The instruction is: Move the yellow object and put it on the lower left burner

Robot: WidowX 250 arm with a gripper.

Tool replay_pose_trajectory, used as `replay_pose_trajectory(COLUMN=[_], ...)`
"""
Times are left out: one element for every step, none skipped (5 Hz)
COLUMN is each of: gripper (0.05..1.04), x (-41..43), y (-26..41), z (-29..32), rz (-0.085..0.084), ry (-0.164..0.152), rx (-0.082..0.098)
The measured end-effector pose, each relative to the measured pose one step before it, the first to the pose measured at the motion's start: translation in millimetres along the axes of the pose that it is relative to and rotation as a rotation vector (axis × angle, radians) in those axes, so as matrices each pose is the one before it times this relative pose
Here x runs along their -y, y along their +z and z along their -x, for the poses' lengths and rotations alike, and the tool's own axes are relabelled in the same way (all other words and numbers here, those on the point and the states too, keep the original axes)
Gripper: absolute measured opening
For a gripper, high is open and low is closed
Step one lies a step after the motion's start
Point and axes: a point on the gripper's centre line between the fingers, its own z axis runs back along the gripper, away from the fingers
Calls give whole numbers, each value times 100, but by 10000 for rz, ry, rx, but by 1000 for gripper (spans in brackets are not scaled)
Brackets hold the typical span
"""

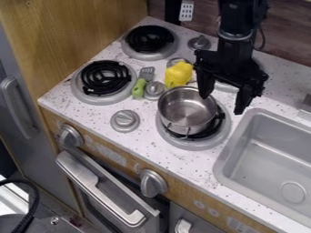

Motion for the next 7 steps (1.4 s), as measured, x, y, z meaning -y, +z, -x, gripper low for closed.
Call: replay_pose_trajectory(gripper=[1001, 1001, 1001, 1001, 1001, 1001, 1001], x=[-35, -1223, -2231, -1987, -2340, -1502, -1928], y=[-1037, -685, 632, -175, 63, -1907, -703], z=[379, -390, -1184, -1834, -2096, -2014, -1753], rz=[-9, 130, -350, -223, -269, -216, -211], ry=[18, 101, 124, 189, 352, 283, 371], rx=[-322, -18, 365, 349, 474, 168, 205])
